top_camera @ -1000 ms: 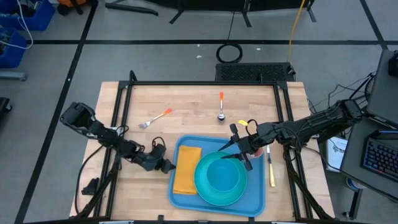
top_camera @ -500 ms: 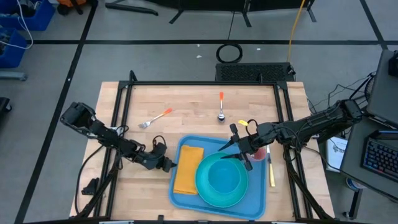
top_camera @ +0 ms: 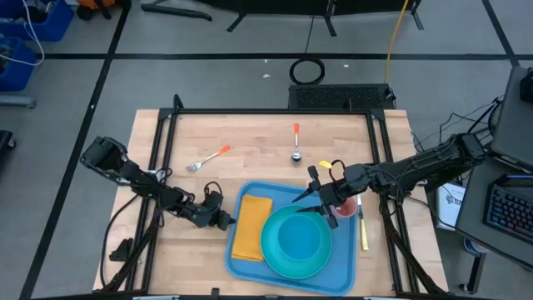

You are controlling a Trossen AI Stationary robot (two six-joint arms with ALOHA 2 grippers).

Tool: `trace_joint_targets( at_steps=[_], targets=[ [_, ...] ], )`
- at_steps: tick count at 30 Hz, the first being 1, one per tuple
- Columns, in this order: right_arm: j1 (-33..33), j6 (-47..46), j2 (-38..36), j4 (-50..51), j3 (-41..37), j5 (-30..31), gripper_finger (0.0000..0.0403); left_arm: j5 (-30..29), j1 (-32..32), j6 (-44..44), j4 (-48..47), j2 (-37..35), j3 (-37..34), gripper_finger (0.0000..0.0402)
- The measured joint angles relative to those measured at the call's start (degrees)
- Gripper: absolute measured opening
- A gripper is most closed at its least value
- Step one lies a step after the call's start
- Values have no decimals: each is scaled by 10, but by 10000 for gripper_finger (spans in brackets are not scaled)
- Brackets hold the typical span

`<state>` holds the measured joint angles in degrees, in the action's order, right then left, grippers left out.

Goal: Set up tray
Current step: Adjust the blue serving tray

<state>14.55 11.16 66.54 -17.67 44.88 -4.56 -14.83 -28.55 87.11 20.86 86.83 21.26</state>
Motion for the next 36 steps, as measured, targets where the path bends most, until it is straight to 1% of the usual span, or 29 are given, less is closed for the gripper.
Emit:
trace_joint_targets(
  at_steps=[11,17,36],
  targets=[
    [0,0,0,2,0,0,125,-13,-11,7,-9,0,0,18],
    [0,0,0,3,0,0,125,-19,-24,28,-20,1,0,18],
    [0,0,0,3,0,0,125,-86,-81,89,-49,0,0,18]
  ],
)
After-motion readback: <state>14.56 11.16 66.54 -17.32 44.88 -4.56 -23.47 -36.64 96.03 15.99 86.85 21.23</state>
